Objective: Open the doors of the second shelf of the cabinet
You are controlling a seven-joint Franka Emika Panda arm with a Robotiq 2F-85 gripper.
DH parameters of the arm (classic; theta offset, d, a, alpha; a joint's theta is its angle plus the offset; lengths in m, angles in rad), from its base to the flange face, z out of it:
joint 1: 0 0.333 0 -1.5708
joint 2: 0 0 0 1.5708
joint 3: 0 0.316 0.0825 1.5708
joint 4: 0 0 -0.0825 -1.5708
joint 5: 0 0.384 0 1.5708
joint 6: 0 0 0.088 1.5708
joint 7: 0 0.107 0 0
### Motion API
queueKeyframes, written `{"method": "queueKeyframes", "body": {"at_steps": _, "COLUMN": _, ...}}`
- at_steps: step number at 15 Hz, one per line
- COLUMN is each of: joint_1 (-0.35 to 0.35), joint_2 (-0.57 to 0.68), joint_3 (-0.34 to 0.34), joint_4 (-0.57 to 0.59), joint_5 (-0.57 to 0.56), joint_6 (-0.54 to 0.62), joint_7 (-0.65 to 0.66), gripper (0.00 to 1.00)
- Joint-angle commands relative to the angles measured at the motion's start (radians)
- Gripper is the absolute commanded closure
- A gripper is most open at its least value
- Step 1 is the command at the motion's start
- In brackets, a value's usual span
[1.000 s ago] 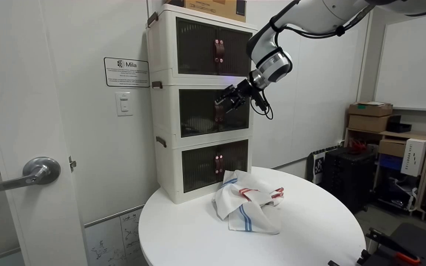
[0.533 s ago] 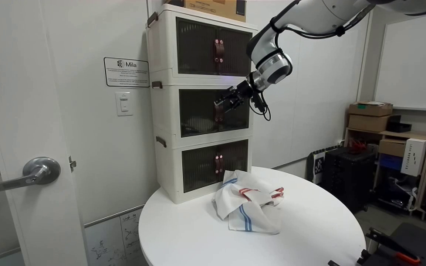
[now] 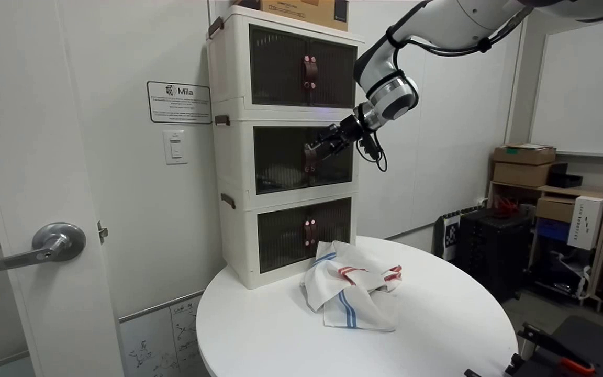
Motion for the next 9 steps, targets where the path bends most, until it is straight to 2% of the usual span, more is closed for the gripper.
{"method": "queueKeyframes", "body": {"at_steps": 1, "joint_1": -0.014, "joint_2": -0.001, "joint_3": -0.001, "joint_4": -0.004, "joint_5": 0.069, "joint_6": 0.001, "joint_7": -0.067, "gripper": 0.0}}
{"method": "queueKeyframes", "body": {"at_steps": 6, "joint_1": -0.013, "joint_2": 0.028, "joint_3": 0.003, "joint_4": 0.02, "joint_5": 0.147, "joint_6": -0.046, "joint_7": -0.124, "gripper": 0.0}}
{"method": "queueKeyframes", "body": {"at_steps": 9, "joint_1": -0.004, "joint_2": 0.048, "joint_3": 0.0, "joint_4": 0.03, "joint_5": 0.155, "joint_6": -0.075, "joint_7": -0.138, "gripper": 0.0}}
